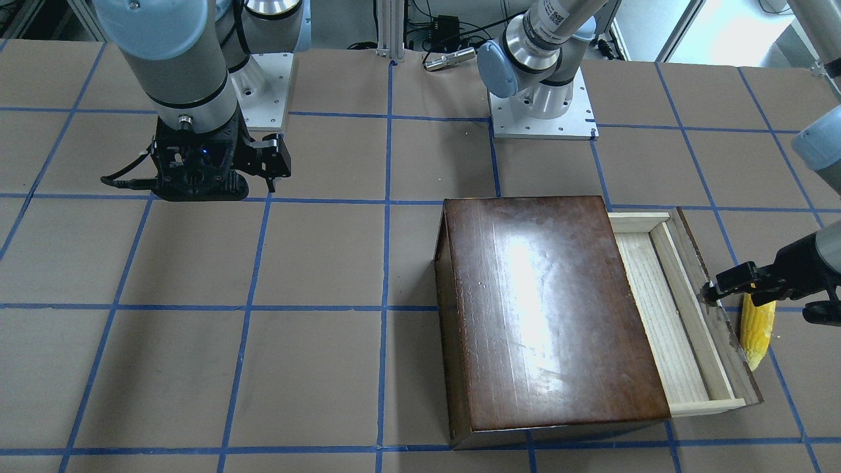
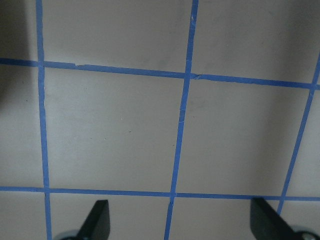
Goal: Open drawer and put corn inside
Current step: 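Release the handle and move the left gripper over the yellow corn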
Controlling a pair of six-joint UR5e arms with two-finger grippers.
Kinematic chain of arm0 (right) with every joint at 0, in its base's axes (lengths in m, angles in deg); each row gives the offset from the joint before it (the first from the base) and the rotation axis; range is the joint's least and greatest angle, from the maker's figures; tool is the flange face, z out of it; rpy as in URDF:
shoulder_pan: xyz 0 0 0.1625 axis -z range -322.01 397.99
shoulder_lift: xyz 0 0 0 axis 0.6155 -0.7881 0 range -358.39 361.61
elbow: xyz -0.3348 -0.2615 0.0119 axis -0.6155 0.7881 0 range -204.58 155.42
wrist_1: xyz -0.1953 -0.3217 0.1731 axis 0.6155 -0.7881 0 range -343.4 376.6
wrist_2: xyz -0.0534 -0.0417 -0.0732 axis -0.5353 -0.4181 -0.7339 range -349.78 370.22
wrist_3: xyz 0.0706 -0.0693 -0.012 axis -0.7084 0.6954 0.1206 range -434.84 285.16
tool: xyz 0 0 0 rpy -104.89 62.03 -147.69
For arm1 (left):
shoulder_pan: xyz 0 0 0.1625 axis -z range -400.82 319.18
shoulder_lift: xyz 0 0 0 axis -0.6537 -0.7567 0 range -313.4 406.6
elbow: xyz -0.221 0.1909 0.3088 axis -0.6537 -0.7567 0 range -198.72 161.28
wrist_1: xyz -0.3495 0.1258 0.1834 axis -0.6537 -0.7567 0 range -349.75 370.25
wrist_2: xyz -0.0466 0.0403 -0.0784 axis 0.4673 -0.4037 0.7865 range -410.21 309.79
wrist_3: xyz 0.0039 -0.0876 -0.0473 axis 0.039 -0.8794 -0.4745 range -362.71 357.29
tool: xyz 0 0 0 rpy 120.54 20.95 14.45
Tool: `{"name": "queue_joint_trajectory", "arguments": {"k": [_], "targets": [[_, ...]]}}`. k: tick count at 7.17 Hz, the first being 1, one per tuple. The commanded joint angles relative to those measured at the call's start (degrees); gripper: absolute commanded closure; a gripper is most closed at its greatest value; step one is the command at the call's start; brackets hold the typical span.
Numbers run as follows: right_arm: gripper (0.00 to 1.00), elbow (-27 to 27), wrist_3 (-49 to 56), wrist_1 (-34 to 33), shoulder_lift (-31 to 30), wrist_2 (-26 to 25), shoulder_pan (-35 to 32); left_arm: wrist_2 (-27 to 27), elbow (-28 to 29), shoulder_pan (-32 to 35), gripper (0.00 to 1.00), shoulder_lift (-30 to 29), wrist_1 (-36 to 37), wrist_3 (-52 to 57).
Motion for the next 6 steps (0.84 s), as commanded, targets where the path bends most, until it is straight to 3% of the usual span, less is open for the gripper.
{"name": "queue_joint_trajectory", "arguments": {"k": [1,3,6], "targets": [[0.0,0.0,0.0,0.0,0.0,0.0,0.0,0.09,1.01,-0.07,0.0,0.28,-0.25,0.04],[0.0,0.0,0.0,0.0,0.0,0.0,0.0,-4.88,4.52,-0.07,0.0,1.5,-1.74,0.21],[0.0,0.0,0.0,0.0,0.0,0.0,0.0,-5.54,4.62,-3.04,0.0,0.11,-0.34,14.85]]}}
